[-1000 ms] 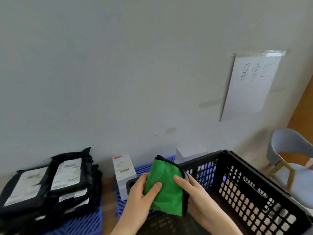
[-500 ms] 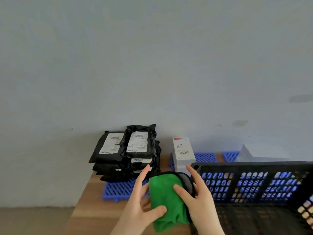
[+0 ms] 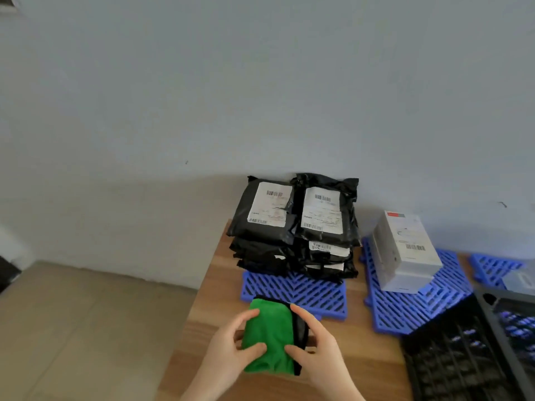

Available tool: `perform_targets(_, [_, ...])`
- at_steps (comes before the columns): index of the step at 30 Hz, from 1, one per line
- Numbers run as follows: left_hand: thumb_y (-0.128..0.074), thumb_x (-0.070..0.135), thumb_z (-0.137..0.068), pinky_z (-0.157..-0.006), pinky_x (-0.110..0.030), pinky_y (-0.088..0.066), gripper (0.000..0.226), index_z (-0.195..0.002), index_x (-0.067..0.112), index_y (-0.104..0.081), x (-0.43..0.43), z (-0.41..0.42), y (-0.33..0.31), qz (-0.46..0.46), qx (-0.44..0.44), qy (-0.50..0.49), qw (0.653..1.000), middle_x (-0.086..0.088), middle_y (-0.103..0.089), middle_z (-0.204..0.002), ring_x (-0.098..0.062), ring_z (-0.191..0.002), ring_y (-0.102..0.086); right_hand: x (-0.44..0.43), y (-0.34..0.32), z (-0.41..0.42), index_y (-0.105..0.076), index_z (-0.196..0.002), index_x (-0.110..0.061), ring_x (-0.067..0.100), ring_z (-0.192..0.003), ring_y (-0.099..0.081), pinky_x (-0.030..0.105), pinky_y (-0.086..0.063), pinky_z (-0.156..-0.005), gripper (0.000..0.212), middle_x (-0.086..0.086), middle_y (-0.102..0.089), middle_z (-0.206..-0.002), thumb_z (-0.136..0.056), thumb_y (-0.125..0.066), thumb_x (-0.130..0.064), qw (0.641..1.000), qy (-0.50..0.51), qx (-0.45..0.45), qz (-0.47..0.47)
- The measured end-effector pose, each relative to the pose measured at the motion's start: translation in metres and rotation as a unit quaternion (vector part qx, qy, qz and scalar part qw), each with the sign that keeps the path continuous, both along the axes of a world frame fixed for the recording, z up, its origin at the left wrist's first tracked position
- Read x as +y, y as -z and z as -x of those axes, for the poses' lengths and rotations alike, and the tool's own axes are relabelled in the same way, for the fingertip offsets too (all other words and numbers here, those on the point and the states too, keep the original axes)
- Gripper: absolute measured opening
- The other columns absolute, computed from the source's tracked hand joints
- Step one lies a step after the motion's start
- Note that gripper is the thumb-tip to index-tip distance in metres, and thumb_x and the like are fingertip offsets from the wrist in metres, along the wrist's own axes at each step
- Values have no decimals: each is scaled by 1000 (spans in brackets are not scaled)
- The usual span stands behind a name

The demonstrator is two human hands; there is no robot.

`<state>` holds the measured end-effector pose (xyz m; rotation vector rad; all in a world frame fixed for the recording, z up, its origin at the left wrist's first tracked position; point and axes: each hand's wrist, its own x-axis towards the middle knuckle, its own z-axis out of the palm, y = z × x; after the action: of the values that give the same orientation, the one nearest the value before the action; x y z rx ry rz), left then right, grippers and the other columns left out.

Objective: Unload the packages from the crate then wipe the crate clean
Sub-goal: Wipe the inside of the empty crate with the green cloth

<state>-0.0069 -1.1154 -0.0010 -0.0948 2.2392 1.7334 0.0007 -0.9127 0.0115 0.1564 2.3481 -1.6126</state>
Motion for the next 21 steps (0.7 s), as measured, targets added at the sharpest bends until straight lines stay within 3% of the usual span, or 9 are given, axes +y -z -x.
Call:
perform_targets(2, [-80, 9, -73, -86, -28, -57, 66, -127, 38, -54, -20, 9, 25, 16, -23, 20, 999, 1, -58, -128, -14, -110, -65, -26, 21, 10, -38, -129, -51, 4, -117, -51, 20, -48, -90, 71, -19, -50, -128, -81, -74, -12, 999, -5, -14, -46])
perform_targets(5, [-80, 10, -75, -96, -31, -52, 75, -129, 46, -44, -45, 21, 54, 55, -22, 52, 997, 16, -45, -135, -11, -123, -53, -57, 48, 20, -25, -131, -57, 7, -118, -46, 23, -44, -97, 78, -15, -44, -126, -84, -70, -13, 995, -11, -14, -102])
perform_targets(7, [-79, 11, -77, -104, -29, -47, 77, -133, 46, -39, -57, 30, 67, 104, -12, 66, 992, 26, -36, -133, -7, -127, -46, -76, 64, 23, -24, -126, -60, 1, -117, -40, 22, -39, -103, 74, -13, -37, -132, -88, -64, -9, 992, -19, -7, -127])
perform_targets(9, [-79, 11, -78, -109, -28, -41, 81, -139, 42, -35, -65, 37, 78, 142, -5, 71, 987, 22, -34, -135, -7, -130, -41, -93, 77, 25, -32, -127, -54, -1, -122, -33, 17, -30, -108, 64, -11, -29, -142, -93, -57, -6, 990, -25, -2, -140])
perform_targets(11, [-77, 12, -79, -111, -15, -30, 82, -145, 35, -34, -70, 42, 90, 182, -3, 82, 980, 19, -30, -140, -2, -131, -35, -107, 93, 27, -40, -136, -41, 5, -136, -28, 19, -27, -111, 55, -10, -18, -152, -95, -51, -6, 987, -27, -12, -156])
perform_targets(13, [-76, 12, -81, -106, -3, -19, 83, -148, 30, -32, -74, 45, 101, 217, 5, 101, 971, 21, -25, -141, 1, -132, -30, -116, 107, 30, -34, -146, -32, 10, -144, -17, 24, -25, -114, 57, -16, -6, -153, -97, -48, -7, 982, -34, -20, -185])
perform_targets(18, [-72, 19, -84, -116, -20, -20, 83, -152, 26, -25, -82, 46, 123, 282, 7, 146, 948, 11, -22, -154, -11, -142, -26, -127, 129, 33, -5, -153, -26, 16, -146, -9, 20, -19, -115, 67, -7, 17, -157, -97, -40, -10, 961, -85, -55, -258])
perform_targets(21, [-68, 29, -87, -115, -21, -20, 84, -154, 29, -17, -88, 43, 127, 333, -2, 186, 924, 9, -13, -158, -14, -140, -22, -129, 138, 28, -2, -152, -29, 21, -144, -16, 25, -19, -116, 71, -10, 22, -153, -96, -41, -11, 953, -100, -88, -274])
